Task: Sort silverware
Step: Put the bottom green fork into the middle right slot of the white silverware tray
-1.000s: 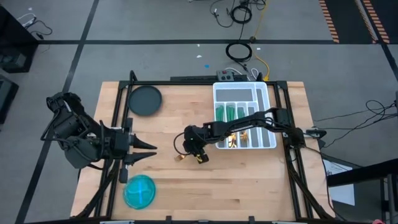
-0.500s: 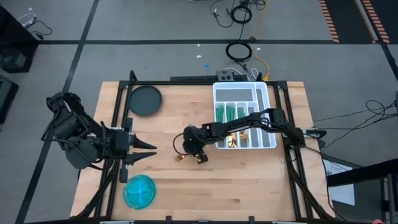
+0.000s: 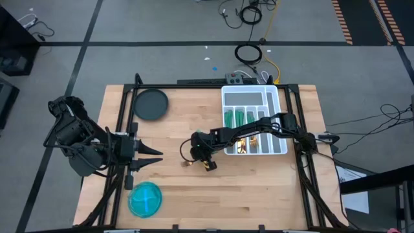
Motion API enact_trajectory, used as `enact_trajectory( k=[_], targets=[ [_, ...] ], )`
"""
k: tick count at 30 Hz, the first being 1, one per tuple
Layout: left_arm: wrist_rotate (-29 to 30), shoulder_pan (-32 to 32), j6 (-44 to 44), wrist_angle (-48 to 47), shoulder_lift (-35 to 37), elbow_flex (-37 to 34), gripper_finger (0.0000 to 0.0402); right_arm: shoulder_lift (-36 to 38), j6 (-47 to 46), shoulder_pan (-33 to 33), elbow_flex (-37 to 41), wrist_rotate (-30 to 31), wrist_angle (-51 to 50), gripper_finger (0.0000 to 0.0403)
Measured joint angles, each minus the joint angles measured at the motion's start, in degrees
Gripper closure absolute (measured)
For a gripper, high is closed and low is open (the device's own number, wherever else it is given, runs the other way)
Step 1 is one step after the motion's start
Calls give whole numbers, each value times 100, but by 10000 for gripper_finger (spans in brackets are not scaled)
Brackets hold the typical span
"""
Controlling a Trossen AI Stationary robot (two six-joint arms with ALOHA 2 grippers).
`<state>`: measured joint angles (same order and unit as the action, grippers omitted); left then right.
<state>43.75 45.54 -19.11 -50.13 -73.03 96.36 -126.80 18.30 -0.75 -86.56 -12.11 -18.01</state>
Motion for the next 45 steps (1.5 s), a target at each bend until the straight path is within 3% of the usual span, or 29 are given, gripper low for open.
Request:
enact_trajectory(
  k=[20, 38, 45],
  targets=[
    [0, 0, 4, -13, 0, 0, 327, -36, -137, -13, -226, 72, -289, 402],
    [0, -2, 379, -15, 0, -2, 327, -46, 106, -9, -2069, 214, -2500, 403],
    [0, -1, 503, -17, 0, -2, 327, -31, 355, -22, -3122, 457, -3379, 403]
  ],
)
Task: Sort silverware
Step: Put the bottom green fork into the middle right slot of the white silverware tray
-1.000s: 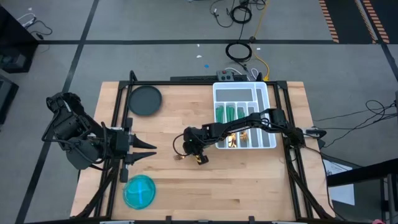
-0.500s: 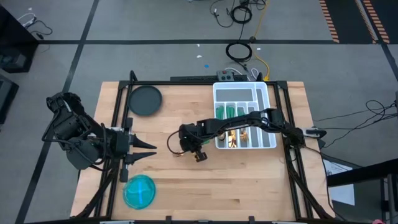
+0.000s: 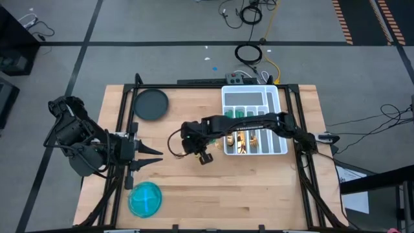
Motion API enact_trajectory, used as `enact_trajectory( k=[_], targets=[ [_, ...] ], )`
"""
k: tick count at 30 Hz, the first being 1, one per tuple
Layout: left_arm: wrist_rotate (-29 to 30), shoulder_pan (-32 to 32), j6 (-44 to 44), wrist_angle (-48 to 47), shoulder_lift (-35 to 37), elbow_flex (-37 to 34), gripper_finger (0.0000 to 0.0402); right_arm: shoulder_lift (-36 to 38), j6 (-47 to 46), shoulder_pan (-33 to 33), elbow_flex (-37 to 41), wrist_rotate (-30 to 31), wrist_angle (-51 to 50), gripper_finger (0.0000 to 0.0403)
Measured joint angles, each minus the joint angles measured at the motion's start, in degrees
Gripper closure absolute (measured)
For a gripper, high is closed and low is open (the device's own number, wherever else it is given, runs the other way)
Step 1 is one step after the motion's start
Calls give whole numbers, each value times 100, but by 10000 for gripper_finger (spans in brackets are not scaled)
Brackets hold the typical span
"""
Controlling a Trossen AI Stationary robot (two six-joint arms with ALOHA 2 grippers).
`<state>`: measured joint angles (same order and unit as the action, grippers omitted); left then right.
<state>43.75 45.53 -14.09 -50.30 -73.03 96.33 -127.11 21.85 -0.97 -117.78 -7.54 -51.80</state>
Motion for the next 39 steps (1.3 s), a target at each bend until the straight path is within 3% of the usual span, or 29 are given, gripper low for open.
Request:
enact_trajectory(
  k=[12, 30, 36, 39],
  targets=[
    [0, 1, 0, 2, 0, 0, 327, 9, 254, -22, -1710, 326, -1641, 403],
    [128, -1, -11, -194, -1, 0, 327, 666, 371, 2, -1680, 565, -2704, 403],
    [167, -1, -42, -298, -2, 0, 327, 750, 473, -282, -1680, 284, -3852, 403],
    [168, -1, -11, -306, -2, 0, 327, 876, 594, -556, -1678, 266, -3778, 403]
  ],
)
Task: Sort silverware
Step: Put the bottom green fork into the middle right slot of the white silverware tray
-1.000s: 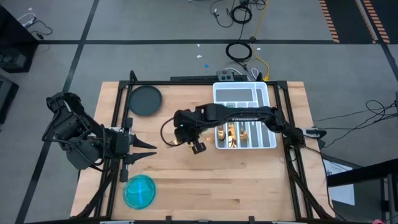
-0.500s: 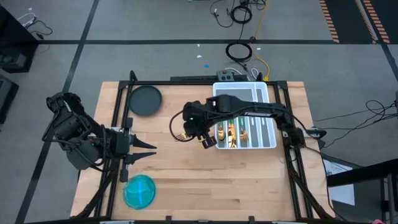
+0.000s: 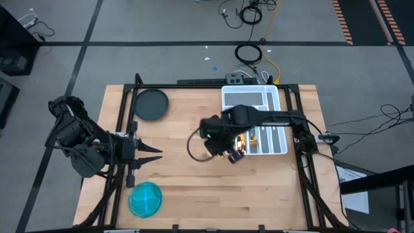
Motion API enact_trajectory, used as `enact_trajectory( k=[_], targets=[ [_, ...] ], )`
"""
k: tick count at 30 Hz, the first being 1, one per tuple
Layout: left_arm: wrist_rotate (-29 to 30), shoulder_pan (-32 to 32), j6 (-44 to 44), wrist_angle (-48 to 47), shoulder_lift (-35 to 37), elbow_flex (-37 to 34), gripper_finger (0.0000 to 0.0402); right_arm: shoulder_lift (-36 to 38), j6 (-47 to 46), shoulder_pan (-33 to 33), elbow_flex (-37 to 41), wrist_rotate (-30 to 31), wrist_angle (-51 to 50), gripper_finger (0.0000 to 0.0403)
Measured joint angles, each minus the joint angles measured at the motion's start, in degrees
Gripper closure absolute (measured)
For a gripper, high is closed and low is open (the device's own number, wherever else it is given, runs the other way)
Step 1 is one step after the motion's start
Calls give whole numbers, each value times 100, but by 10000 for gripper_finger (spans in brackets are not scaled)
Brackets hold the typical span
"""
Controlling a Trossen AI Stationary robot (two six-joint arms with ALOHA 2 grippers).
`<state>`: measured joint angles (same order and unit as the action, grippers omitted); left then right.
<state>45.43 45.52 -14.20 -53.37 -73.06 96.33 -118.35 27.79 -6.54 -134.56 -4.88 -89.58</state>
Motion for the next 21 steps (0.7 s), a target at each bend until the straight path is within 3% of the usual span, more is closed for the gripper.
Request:
enact_trajectory(
  k=[7, 11, 16, 21],
  targets=[
    [2, 0, 9, -35, 0, 0, 327, 413, 359, -541, 0, -317, -41, 402],
    [3, -12, 63, -33, 0, 0, 327, 673, 230, -699, 0, -711, -41, 402],
    [9, -40, 126, -8, 0, 0, 327, 906, 24, -885, 28, -747, -38, 402],
    [24, -157, 153, -8, 0, 0, 327, 1281, -235, -1095, 512, -882, -39, 402]
  ],
)
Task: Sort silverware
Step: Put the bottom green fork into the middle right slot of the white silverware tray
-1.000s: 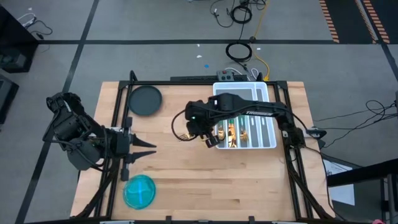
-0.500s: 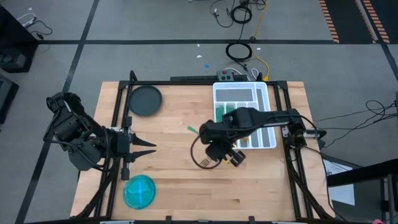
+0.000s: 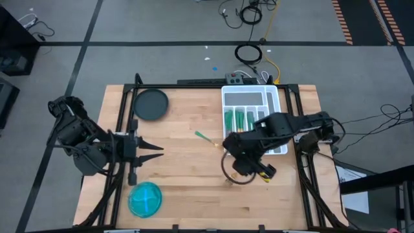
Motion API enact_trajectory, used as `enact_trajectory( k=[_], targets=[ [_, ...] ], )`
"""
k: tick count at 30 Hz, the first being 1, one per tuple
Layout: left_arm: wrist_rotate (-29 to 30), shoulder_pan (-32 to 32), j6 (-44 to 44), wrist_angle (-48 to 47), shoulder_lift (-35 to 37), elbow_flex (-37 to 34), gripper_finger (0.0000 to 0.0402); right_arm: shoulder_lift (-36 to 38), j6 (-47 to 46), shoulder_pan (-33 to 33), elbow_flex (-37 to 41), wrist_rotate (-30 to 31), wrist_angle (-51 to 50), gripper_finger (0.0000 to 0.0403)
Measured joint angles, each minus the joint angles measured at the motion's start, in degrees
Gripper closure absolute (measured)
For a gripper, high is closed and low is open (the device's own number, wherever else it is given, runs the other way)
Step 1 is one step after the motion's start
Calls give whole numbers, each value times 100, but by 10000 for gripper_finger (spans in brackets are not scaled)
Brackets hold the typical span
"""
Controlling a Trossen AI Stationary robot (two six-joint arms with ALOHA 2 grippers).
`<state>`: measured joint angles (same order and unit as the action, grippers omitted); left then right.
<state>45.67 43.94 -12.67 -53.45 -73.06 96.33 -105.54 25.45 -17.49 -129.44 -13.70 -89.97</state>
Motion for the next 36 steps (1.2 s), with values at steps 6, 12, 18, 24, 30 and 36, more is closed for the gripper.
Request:
enact_trajectory(
  k=[6, 12, 18, 24, 30, 36],
  targets=[
    [-3, -212, 16, 24, 0, 0, 327, 715, -358, -215, 1243, -17, 1, 402],
    [-112, -683, 687, 419, -61, 0, 327, 1547, -345, -291, 2764, 7, -18, 402],
    [-1367, -1831, 1831, 880, -431, 0, 327, 1815, -49, -289, 3363, 29, -11, 402],
    [-3415, -3133, 3087, 1377, -969, 0, 327, 1815, 349, -289, 3116, 12, -3, 403],
    [-5453, -4272, 3779, 1794, -1484, 0, 327, 1815, 418, -434, 2483, 12, -4, 403],
    [-6943, -4946, 4042, 2885, -2163, 0, 327, 1816, 411, -634, 1716, 0, -2, 403]
  ],
)
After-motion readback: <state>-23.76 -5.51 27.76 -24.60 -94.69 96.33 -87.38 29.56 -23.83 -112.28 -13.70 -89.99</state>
